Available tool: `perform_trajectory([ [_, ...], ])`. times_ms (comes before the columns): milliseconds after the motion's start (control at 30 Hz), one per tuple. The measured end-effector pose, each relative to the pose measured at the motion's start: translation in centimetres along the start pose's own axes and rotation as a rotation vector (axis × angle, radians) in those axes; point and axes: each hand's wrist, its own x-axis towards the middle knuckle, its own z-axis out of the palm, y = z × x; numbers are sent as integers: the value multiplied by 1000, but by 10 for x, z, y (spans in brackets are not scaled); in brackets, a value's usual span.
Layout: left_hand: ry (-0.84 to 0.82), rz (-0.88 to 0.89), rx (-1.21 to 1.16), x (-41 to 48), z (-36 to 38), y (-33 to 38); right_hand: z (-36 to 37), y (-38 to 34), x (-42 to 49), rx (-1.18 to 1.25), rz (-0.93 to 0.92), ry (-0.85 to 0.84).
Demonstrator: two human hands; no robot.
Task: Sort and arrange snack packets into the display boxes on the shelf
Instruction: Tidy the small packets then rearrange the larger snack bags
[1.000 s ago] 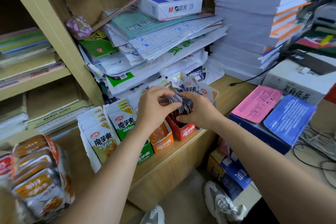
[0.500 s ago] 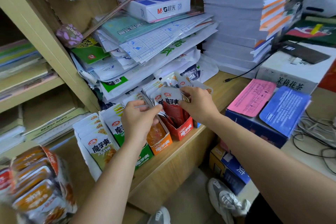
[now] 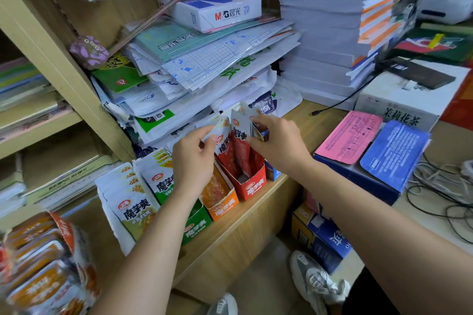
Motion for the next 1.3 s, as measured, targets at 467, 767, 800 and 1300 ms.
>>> perform_trajectory([
  [467,-38,97,-12,-2,-4,5,12,7,-2,14,57,-150],
  [767,-198,-4,142,-1,-16,4,12,10,1,-2,34,-115],
  [800,-196,-3,136,-1,-16,4,12,11,1,0,32,-107],
  [1300,32,176,11,9,8,-10,4,4,-4,45,5,-184],
])
